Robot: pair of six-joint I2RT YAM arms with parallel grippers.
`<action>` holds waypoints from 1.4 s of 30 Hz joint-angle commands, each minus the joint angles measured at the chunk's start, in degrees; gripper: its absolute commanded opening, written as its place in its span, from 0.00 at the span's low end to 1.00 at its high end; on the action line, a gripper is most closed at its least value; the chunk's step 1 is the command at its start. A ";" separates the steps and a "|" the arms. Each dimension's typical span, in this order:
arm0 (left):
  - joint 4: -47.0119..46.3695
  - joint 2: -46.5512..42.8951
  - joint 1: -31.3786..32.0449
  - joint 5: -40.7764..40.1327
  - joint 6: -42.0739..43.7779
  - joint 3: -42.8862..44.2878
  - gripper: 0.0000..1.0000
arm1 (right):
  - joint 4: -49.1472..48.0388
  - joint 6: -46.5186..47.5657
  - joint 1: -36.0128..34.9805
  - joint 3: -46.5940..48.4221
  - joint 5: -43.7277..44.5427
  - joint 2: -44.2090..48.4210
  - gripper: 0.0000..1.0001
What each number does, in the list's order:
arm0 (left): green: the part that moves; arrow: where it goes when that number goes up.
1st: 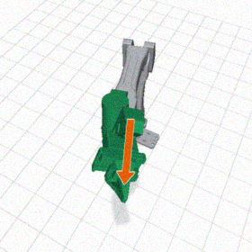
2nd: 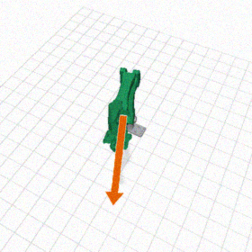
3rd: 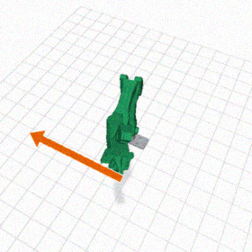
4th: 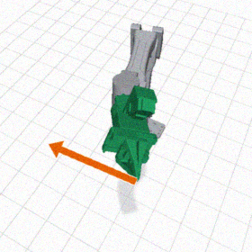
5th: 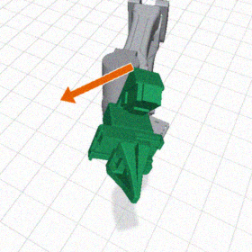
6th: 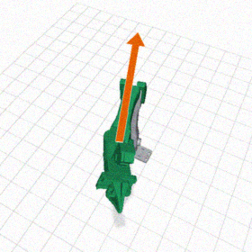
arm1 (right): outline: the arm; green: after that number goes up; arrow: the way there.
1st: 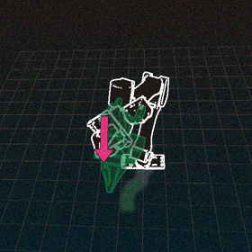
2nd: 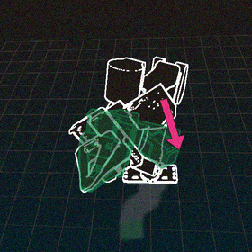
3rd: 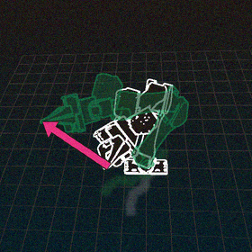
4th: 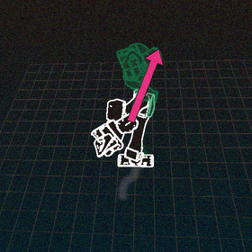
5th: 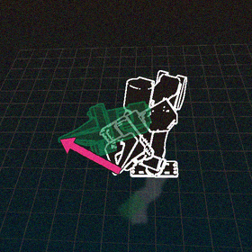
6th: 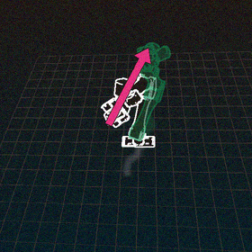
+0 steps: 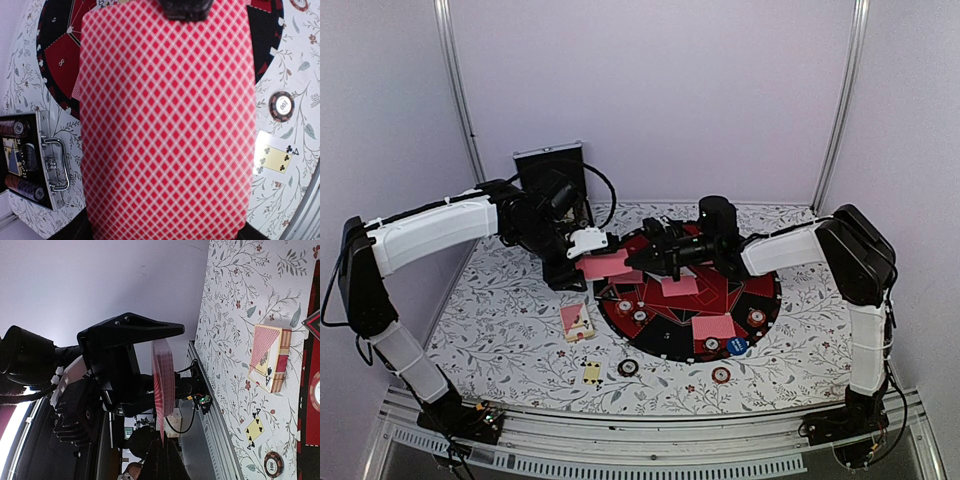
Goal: Distribute texas hold em gaming equipment
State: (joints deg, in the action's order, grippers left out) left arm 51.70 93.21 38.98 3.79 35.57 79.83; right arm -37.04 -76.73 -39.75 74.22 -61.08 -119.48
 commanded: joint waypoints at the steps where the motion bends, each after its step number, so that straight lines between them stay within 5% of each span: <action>1: -0.20 -1.98 -0.57 0.00 0.37 0.24 0.00 | -2.04 0.22 2.45 -3.74 -1.23 4.35 0.01; 17: -0.02 -2.46 -0.82 -0.01 0.41 -0.85 0.00 | 3.56 8.34 15.47 -17.76 -2.98 10.71 0.01; 33: -1.00 -4.47 -3.51 -0.19 0.72 -4.40 0.00 | 39.40 35.01 18.04 -1.02 12.20 -0.73 0.00; 42: -3.24 -6.14 -8.19 0.10 1.84 -8.58 0.00 | 46.42 41.35 18.09 1.96 17.72 -4.74 0.00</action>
State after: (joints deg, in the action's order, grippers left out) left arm 50.83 89.12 33.12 3.57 36.40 72.73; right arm 4.12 -39.83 -21.80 74.78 -47.09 -122.41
